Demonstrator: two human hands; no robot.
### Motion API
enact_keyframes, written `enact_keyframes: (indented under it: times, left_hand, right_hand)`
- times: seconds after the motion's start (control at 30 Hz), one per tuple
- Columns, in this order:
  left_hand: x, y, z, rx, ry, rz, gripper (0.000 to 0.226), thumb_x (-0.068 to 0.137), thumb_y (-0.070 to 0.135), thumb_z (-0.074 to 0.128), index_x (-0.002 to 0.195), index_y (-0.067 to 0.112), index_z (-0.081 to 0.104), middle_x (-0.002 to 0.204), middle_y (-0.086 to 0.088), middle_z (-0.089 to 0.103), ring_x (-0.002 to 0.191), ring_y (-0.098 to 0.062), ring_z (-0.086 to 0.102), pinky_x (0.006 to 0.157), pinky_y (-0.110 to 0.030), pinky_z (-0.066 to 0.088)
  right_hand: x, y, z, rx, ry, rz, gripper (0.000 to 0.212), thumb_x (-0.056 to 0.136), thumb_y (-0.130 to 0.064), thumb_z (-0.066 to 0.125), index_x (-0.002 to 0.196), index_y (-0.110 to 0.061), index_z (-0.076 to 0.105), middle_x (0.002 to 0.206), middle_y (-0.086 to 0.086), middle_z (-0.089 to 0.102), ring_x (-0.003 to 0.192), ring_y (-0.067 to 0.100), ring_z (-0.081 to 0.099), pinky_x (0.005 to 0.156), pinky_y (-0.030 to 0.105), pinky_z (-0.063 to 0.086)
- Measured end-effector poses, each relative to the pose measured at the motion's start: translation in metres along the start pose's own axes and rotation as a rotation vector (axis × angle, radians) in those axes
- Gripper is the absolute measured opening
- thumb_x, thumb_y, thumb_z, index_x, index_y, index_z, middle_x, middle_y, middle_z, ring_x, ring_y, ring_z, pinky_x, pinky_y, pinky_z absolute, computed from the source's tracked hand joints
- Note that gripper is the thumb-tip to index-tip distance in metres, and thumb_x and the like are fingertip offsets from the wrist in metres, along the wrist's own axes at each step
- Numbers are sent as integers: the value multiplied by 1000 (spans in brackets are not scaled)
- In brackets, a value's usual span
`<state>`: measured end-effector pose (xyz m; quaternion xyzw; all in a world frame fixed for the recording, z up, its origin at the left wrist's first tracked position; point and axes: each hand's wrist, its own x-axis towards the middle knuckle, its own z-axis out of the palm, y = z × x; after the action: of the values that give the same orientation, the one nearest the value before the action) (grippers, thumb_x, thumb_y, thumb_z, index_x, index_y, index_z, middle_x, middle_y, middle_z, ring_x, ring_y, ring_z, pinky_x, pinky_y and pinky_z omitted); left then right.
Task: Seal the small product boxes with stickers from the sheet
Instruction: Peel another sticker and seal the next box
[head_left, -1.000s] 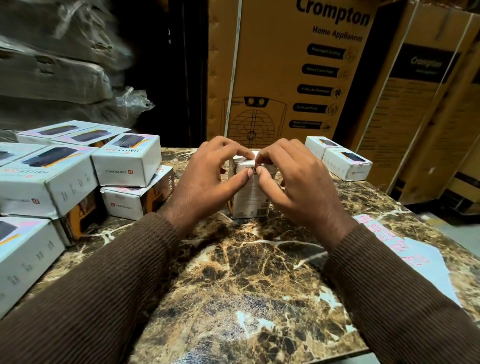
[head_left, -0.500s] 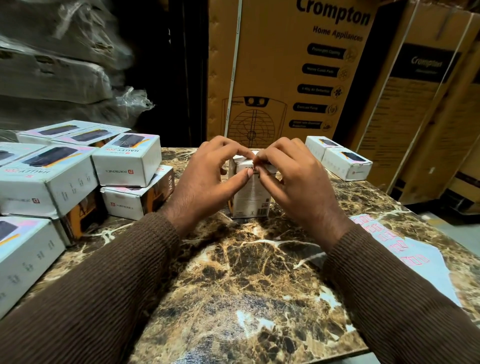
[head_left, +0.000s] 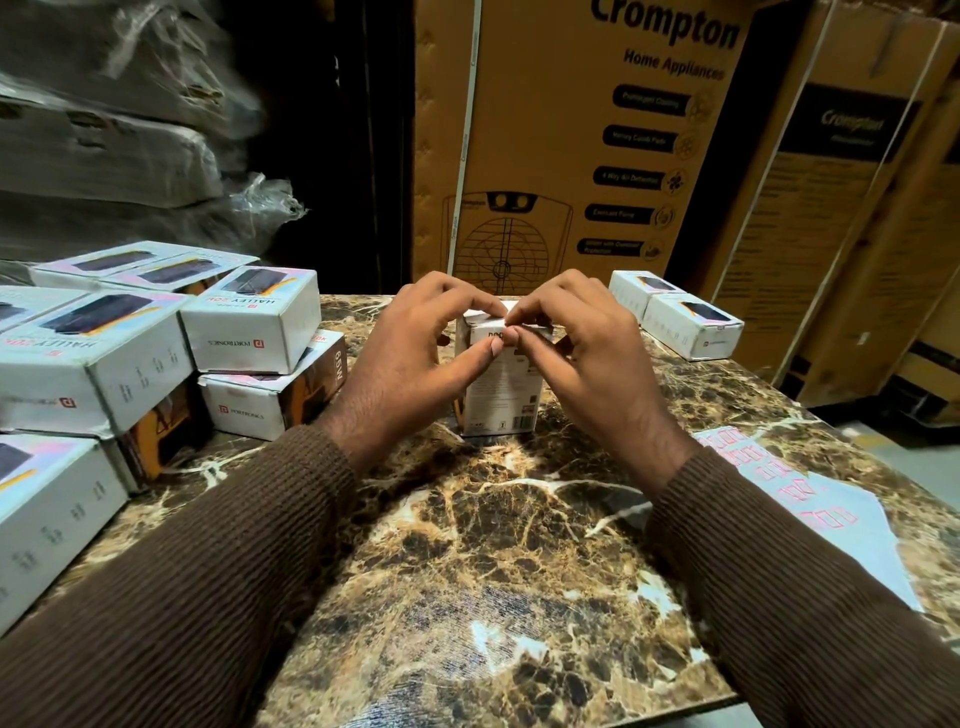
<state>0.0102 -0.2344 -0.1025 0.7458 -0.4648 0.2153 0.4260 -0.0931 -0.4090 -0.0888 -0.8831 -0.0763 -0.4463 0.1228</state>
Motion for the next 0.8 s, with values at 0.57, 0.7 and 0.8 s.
enact_keyframes:
  times: [0.57, 0.7, 0.8]
  left_hand:
    - [-2, -1, 1, 2, 13, -10, 44, 94, 41, 70, 131, 23, 57, 129, 11, 59, 120, -9, 55, 94, -44, 57]
    - [-3, 1, 1, 5, 11, -9, 43, 94, 43, 69, 129, 23, 57, 127, 11, 59, 118, -11, 56, 91, -44, 58]
    - [-3, 1, 1, 11, 10, -17, 42, 94, 43, 69, 129, 23, 56, 128, 10, 59, 119, -11, 56, 92, -44, 58]
  right_hand:
    - [-2, 2, -2, 95, -8, 24, 12, 99, -15, 65, 106, -18, 73, 105, -8, 61, 102, 14, 55, 79, 38, 55]
    - [-2, 0, -3, 77, 9, 8, 11, 100, -21, 68, 110, -16, 73, 107, -6, 62, 101, 14, 57, 78, 39, 56]
    - [-1, 0, -2, 93, -8, 11, 9, 98, -18, 70, 106, -17, 73, 105, -6, 61, 101, 16, 56, 76, 42, 57]
